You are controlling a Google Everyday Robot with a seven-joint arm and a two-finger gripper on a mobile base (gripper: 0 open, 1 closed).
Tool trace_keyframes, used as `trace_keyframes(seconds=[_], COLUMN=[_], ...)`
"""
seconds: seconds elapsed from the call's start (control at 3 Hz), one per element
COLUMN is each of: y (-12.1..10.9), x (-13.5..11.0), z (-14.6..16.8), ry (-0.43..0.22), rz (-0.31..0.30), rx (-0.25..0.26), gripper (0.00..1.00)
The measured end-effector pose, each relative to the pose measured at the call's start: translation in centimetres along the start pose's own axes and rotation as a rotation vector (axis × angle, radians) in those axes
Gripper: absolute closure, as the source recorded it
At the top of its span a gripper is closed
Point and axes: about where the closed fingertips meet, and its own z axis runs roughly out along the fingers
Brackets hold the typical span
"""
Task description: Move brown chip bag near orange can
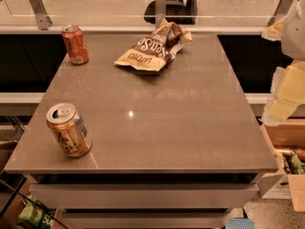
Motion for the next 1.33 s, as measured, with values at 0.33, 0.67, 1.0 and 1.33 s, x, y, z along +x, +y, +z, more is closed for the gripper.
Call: trace_keyframes(seconds=[0.33, 0.67, 1.0, 1.33], y=[0.0, -1.2, -3.0, -5.5], x=[0.0, -0.4, -0.7, -1.4], z=[0.0, -0.2, -0.2, 0.4], ry=[0.0, -0.004, -0.024, -0.062], rz=[0.0, -0.027, -0.061, -0.104], rx=[0.0, 0.022, 0.049, 0.076], gripper=[0.0, 0.0, 0.0, 0.0])
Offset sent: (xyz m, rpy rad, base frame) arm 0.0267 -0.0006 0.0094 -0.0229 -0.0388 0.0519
